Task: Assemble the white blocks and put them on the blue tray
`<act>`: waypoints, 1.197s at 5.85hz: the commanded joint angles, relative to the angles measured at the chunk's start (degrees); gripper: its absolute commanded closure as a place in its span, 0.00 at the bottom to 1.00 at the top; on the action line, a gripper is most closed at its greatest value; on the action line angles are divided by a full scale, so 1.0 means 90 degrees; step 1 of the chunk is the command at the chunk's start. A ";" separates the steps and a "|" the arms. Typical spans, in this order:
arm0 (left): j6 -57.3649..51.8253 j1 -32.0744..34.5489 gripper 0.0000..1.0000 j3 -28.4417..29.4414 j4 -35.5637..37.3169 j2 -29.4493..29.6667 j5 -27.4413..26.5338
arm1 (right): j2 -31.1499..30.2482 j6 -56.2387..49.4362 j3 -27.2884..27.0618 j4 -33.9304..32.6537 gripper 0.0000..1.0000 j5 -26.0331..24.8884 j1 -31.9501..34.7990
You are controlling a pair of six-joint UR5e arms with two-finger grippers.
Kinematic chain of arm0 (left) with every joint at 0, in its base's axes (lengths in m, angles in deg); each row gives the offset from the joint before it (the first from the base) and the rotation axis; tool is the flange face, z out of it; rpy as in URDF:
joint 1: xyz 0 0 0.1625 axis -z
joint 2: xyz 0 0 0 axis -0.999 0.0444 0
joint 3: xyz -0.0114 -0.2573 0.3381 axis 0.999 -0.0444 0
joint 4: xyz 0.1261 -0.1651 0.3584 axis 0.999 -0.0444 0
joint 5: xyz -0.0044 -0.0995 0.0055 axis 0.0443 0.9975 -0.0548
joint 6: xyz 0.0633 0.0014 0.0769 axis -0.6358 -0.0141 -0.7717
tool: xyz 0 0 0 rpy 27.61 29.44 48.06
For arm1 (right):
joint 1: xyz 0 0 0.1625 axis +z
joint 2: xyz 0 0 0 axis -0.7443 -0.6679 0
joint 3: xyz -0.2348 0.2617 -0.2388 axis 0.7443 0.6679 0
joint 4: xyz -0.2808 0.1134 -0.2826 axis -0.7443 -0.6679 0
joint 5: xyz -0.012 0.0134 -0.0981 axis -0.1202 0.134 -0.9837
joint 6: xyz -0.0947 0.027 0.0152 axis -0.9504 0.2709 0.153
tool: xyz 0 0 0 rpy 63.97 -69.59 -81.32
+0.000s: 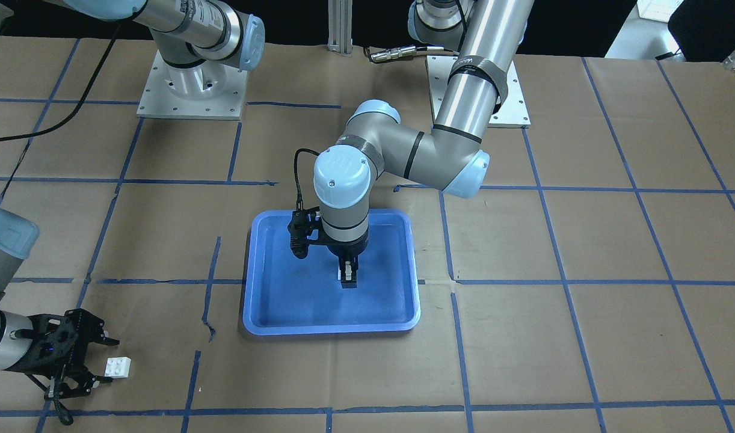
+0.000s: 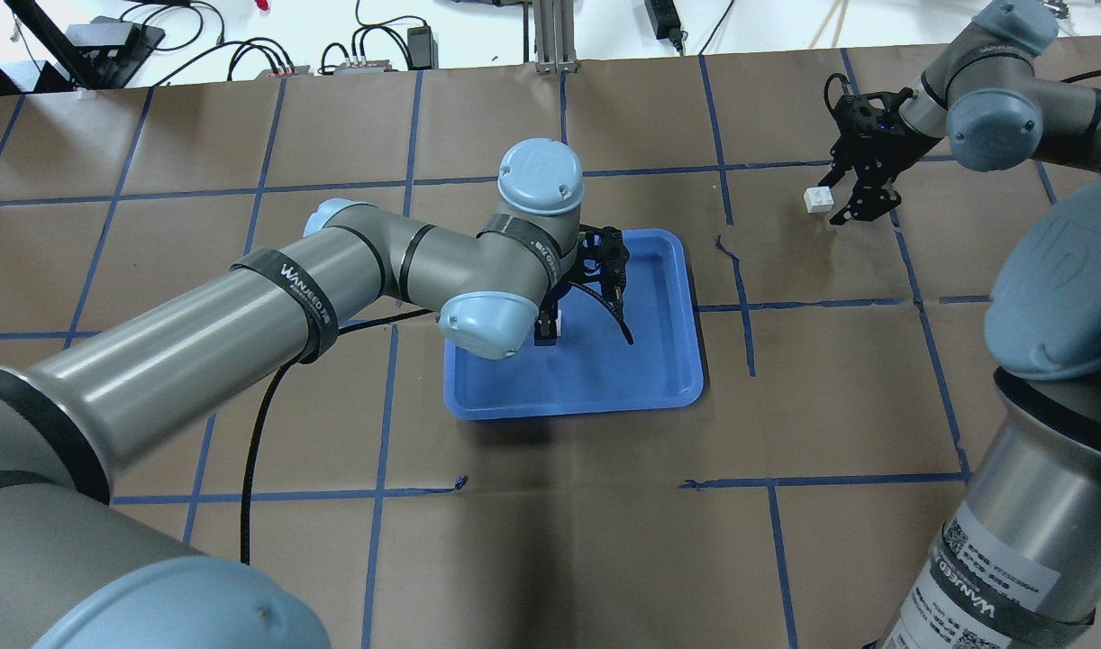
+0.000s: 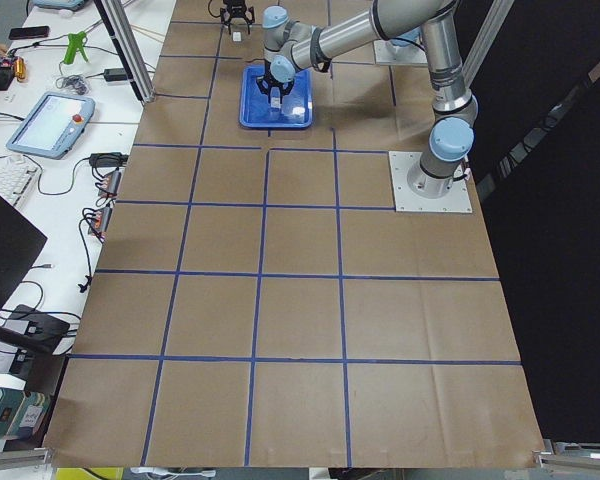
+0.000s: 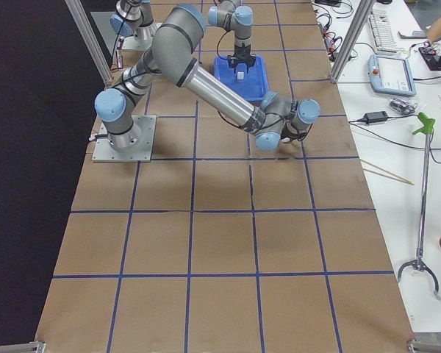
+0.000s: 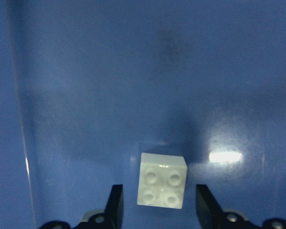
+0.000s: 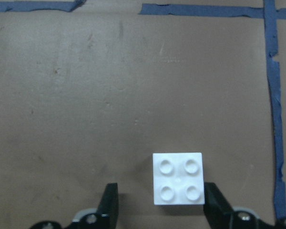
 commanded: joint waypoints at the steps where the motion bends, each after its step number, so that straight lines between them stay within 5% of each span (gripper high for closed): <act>1: 0.0032 -0.0147 0.02 0.0121 -0.0284 -0.0204 0.0030 | -0.0020 -0.0003 0.0011 0.0002 0.50 0.0000 0.0000; 2: 0.0042 -0.0487 0.02 0.0411 -0.1108 -0.0621 0.0117 | -0.0030 -0.0003 0.0011 0.0002 0.60 0.0000 0.0000; 4: 0.0100 -0.0995 0.02 0.1310 -0.2995 -0.1607 0.0391 | -0.0175 0.0055 0.0137 0.0002 0.64 0.0000 0.0010; 7: 0.1868 -0.1564 0.01 0.1333 -0.3918 -0.2470 0.0479 | -0.0623 0.0300 0.0236 0.0197 0.64 -0.0010 0.0272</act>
